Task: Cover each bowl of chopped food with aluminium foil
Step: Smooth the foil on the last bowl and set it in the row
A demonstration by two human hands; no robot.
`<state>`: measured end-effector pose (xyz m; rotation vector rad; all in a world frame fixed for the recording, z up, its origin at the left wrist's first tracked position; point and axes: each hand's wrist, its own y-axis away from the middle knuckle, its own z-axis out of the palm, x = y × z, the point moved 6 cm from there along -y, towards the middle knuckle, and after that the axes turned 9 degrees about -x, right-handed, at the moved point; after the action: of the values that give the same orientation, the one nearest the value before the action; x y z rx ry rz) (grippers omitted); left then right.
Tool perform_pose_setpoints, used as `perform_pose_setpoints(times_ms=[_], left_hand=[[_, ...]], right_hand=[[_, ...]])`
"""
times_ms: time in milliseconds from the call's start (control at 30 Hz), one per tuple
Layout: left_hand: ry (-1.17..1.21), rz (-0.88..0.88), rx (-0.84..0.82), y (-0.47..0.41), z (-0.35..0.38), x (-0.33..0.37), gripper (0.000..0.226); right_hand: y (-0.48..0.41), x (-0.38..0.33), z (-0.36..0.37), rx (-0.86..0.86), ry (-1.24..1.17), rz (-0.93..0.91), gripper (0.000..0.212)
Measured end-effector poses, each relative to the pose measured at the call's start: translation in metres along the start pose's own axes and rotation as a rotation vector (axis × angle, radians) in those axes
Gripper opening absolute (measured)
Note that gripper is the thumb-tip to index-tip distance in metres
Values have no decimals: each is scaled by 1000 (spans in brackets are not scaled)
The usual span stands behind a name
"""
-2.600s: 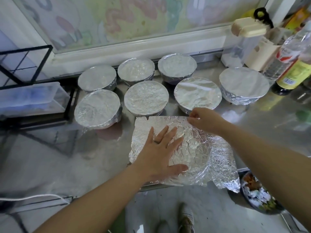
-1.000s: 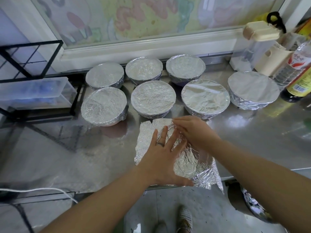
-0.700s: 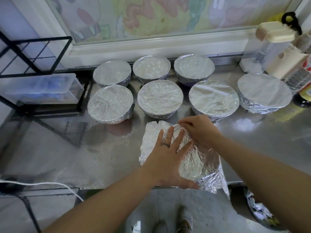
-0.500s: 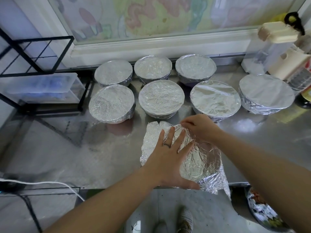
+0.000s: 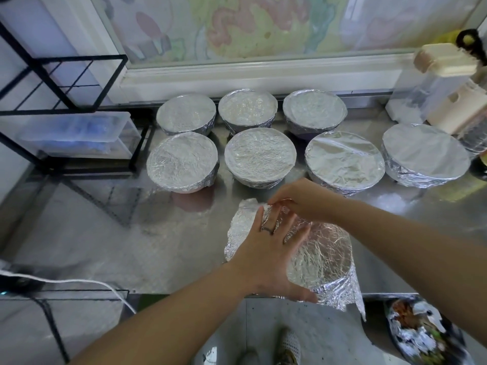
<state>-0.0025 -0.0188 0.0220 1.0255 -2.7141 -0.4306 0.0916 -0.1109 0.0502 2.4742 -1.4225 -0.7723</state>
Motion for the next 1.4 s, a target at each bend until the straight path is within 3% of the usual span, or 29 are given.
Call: perform_pose_setpoints(times_ms=[267, 533, 633, 733, 800, 1000, 1400], left_hand=[[-10, -15, -3, -1, 3, 0, 124], [-21, -33, 8, -1, 2, 0, 125], [-20, -38, 18, -2, 3, 0, 126], [16, -57, 30, -2, 5, -2, 128], [44, -71, 10, -4, 7, -3, 128], [37, -105, -23, -5, 6, 0, 126], [20, -101, -26, -4, 8, 1, 126]], right_hand=[[-14, -7, -15, -140, 30, 45, 34], [-13, -6, -3, -149, 109, 62, 33], [6, 4, -3, -8, -164, 111, 36], [53, 26, 0, 457, -495, 331, 39], [84, 30, 24, 617, -599, 479, 36], [112, 33, 91, 735, -856, 657, 41], [111, 31, 122, 950, -1666, 594, 28]])
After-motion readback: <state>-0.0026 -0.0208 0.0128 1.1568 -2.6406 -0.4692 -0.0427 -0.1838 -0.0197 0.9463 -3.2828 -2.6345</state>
